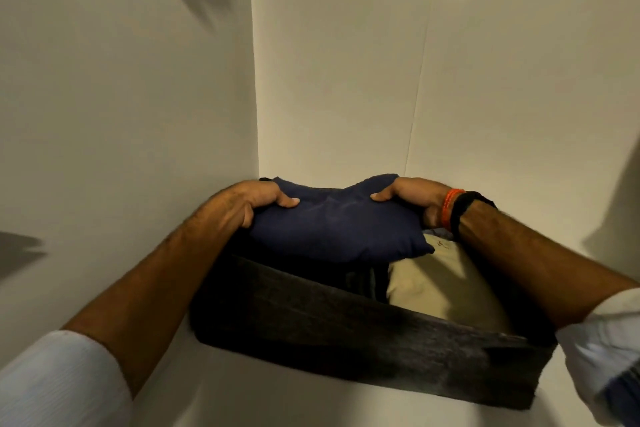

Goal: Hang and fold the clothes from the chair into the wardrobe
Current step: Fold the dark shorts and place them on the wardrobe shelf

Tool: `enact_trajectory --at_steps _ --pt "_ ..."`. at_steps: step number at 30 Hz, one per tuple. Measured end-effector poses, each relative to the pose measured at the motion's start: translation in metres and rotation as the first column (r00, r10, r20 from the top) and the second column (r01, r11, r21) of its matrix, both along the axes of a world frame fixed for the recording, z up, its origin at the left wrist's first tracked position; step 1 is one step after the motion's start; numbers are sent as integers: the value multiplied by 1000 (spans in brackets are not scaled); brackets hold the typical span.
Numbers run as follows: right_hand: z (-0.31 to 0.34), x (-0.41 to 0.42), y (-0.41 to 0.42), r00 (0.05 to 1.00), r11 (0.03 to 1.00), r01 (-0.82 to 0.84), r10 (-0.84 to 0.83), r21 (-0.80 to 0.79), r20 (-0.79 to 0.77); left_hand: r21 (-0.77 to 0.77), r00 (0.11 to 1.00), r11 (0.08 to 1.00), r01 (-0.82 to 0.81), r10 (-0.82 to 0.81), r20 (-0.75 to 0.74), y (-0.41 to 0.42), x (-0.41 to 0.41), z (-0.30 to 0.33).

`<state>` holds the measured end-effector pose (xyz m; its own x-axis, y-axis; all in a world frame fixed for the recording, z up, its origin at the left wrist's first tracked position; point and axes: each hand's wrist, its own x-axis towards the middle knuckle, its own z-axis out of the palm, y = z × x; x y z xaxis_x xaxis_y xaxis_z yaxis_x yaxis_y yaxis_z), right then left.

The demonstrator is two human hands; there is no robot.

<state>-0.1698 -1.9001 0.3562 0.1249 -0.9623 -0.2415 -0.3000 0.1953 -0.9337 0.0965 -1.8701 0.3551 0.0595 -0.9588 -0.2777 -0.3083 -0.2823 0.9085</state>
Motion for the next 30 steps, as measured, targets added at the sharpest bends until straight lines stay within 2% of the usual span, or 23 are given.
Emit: enact_trajectory --at_steps 3,8,10,13,16,18,19,20,22,23,24,26,29,30 --pt "1 -25 6 999 999 36 -36 10 -12 2 998 998 62 -62 25 -10 -20 5" --pt "-1 -80 23 995 995 99 -98 23 -35 103 978 973 208 -209 1 -12 -73 6" --pt "0 -97 25 993 997 75 -71 30 -98 147 963 952 269 -265 -44 -8 -89 1" --pt "6 -117 24 977 999 49 -46 11 -208 158 916 910 383 -352 -191 4 -108 -7" --pt "22 -121 18 936 997 -72 62 -15 -347 129 813 818 561 -515 -272 10 -95 -14" --pt "28 -113 13 858 983 -182 148 -22 -492 234 706 668 706 -692 -153 13 -80 -16" --pt "27 -107 10 797 973 -228 162 -41 -582 319 655 610 725 -754 -48 13 -74 -18" --pt "24 -101 5 705 960 -270 144 -75 -694 392 619 590 706 -783 63 13 -72 -20" --pt "12 -91 -2 436 923 -347 4 -164 -900 430 652 665 610 -730 205 9 -76 -28" --pt "5 -88 -3 341 914 -358 -63 -192 -938 391 713 731 559 -664 224 8 -81 -33" --pt "-1 -86 -1 299 914 -343 -112 -216 -948 333 776 797 504 -587 232 4 -87 -37" --pt "-8 -87 9 289 919 -306 -157 -247 -944 236 838 884 405 -461 292 -5 -102 -44" --pt "-9 -91 32 314 951 -228 -131 -209 -940 146 805 926 348 -375 459 -20 -121 -51" --pt "-8 -92 41 352 969 -188 -83 -158 -932 125 778 931 344 -357 517 -24 -126 -50"
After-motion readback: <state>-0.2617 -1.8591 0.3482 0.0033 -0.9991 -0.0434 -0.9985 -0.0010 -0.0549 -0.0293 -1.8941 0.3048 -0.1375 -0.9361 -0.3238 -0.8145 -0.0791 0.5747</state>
